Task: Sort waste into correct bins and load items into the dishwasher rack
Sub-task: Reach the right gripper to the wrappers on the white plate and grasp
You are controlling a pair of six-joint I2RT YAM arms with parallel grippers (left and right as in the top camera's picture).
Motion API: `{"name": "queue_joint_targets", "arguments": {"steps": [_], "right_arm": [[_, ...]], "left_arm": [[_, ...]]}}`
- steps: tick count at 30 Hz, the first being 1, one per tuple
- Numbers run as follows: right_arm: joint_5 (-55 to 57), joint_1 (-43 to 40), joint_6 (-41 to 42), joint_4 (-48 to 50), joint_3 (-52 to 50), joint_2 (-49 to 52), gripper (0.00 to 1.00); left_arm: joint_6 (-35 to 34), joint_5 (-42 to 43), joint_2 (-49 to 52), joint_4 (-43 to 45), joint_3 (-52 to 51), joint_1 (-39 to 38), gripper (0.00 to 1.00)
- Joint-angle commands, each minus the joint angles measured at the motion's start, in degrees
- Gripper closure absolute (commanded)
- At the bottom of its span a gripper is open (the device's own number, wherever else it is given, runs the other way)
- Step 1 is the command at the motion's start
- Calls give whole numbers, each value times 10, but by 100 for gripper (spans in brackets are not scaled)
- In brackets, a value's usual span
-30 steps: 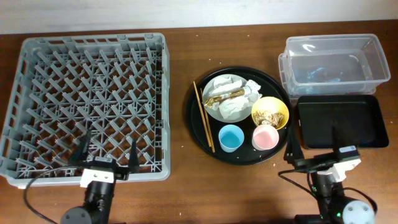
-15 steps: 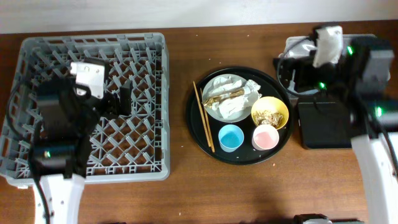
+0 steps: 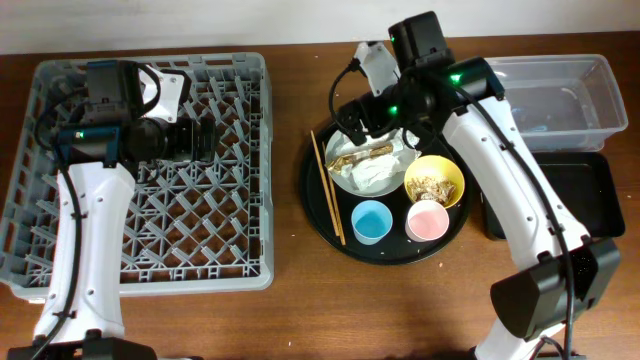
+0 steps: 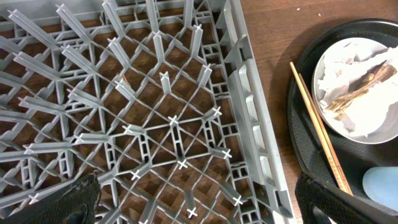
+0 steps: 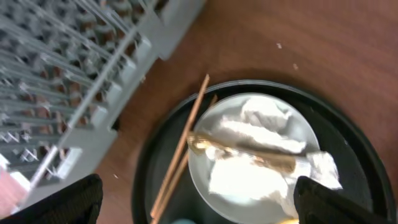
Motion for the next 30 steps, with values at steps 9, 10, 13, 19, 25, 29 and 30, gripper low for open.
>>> {"name": "queue_joint_targets", "arguments": {"steps": [9,10,13,19,25,29,30], "right_arm": [[251,3,642,-4,12,177,8],[237,3,653,-3,12,194,9],[228,4,654,1,12,240,4],[204,4,654,-2,12,298,18],[199,-1,572,-4,24,297,96],[152,-21,365,-108,173,288,96],[142,-28,288,-168,257,287,96]], "left_arm": [[10,-4,4,0,15,-1,1],[9,-4,4,0,15,-1,1],[9,-4,4,0,15,-1,1],[10,-4,4,0,15,-1,1],[10,-4,4,0,15,-1,1],[9,-4,4,0,15,-1,1],[9,-4,4,0,15,-1,0]]}}
